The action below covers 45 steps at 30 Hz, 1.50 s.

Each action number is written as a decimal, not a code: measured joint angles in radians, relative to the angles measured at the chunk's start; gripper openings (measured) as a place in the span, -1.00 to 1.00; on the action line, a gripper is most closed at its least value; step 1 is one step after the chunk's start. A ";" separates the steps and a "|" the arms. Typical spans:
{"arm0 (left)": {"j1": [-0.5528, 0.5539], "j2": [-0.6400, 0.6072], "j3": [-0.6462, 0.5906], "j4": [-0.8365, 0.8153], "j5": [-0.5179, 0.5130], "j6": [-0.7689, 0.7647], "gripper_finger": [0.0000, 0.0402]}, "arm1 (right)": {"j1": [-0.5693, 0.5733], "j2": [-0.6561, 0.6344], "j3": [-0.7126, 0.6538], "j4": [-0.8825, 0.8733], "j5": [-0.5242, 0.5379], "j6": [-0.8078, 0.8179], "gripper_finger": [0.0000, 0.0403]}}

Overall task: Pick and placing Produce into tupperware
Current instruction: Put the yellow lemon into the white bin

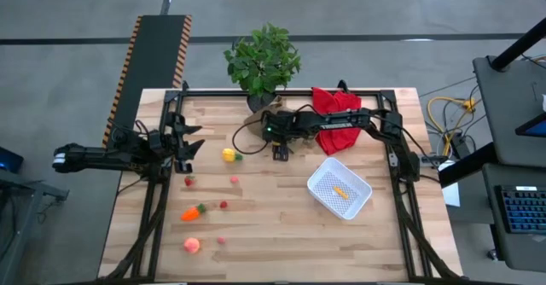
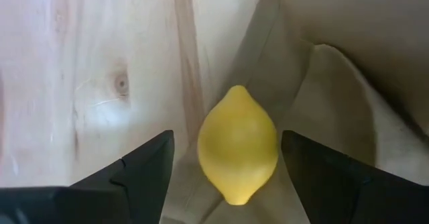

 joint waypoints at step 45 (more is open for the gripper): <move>0.000 0.000 0.000 -0.002 0.000 -0.004 -0.12 | 0.000 0.042 0.053 -0.062 0.000 0.017 0.18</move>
